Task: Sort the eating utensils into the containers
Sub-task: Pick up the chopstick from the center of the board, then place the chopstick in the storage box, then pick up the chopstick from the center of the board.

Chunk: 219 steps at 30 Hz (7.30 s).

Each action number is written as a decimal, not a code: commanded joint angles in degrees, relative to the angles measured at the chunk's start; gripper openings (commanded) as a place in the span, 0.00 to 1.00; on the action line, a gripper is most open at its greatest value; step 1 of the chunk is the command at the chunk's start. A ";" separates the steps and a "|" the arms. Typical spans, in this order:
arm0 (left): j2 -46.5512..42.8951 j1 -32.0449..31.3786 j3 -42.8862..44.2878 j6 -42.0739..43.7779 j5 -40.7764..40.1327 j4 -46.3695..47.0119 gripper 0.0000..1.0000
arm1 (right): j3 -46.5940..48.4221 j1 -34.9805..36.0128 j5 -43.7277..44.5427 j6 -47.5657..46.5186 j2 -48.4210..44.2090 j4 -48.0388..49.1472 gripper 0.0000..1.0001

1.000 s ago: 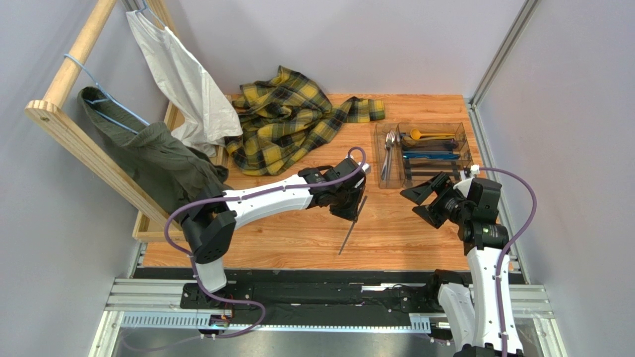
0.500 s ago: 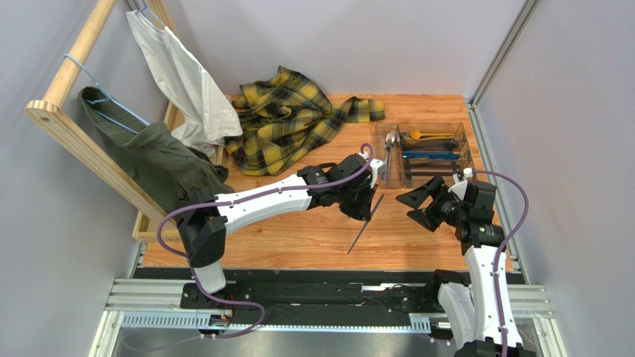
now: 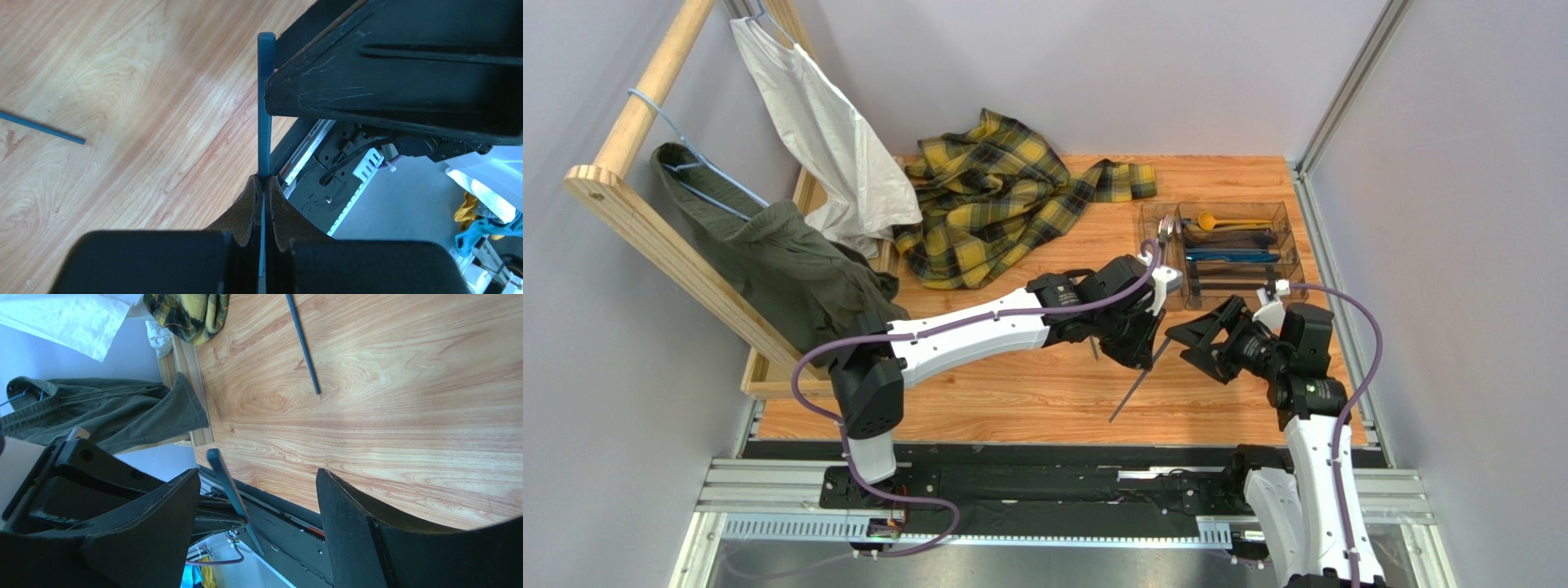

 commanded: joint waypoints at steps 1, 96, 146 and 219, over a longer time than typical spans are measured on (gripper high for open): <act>0.54 -0.48 2.73 1.52 1.28 -0.80 0.00 | -0.27 0.41 -2.46 1.87 -2.40 2.94 0.72; -28.91 18.42 -17.92 12.06 -5.93 -10.65 0.97 | 23.37 -0.73 17.31 -3.14 21.94 3.03 0.00; -39.19 18.42 -27.77 16.55 -15.59 -11.17 0.93 | 28.04 -12.77 38.50 5.74 45.59 18.14 0.00; -5.72 17.80 -15.12 -0.77 -7.16 -1.77 0.87 | 12.03 -0.38 23.55 -9.11 10.17 -2.94 0.53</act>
